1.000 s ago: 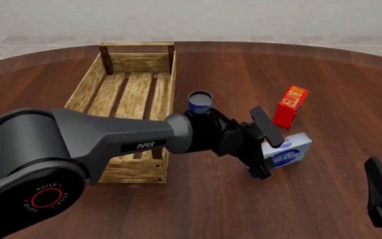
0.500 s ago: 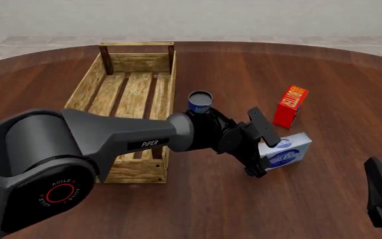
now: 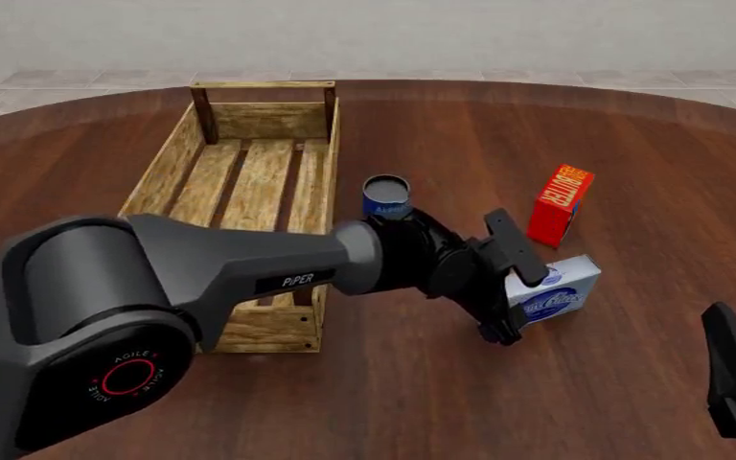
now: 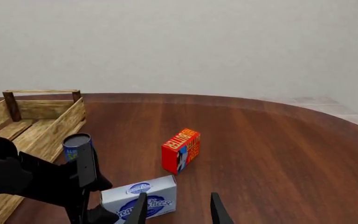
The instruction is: Pick up the cream cheese and put it in the tray.
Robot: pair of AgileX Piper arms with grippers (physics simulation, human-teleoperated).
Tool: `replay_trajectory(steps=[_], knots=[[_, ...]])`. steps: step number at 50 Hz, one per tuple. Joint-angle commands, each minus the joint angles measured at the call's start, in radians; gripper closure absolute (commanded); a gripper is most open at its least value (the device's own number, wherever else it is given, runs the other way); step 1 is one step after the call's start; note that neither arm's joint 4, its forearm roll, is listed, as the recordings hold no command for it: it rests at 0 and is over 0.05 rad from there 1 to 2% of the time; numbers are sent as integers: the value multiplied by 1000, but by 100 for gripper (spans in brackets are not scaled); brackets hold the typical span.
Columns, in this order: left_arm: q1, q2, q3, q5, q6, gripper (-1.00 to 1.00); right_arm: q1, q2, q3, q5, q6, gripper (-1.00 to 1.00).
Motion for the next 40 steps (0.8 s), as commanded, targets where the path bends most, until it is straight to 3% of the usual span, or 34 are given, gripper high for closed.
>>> replay_trajectory(steps=[1, 12, 13, 40], knots=[[1, 0, -8, 5, -6, -100, -1, 0, 0, -1, 0, -100], [-6, 6, -10, -7, -37, -100, 0, 0, 0, 0, 1, -100], [-7, 4, -7, -10, -38, 100, 0, 0, 0, 0, 1, -100], [0, -50, 67, -80, -64, 100, -1, 0, 0, 0, 6, -100]])
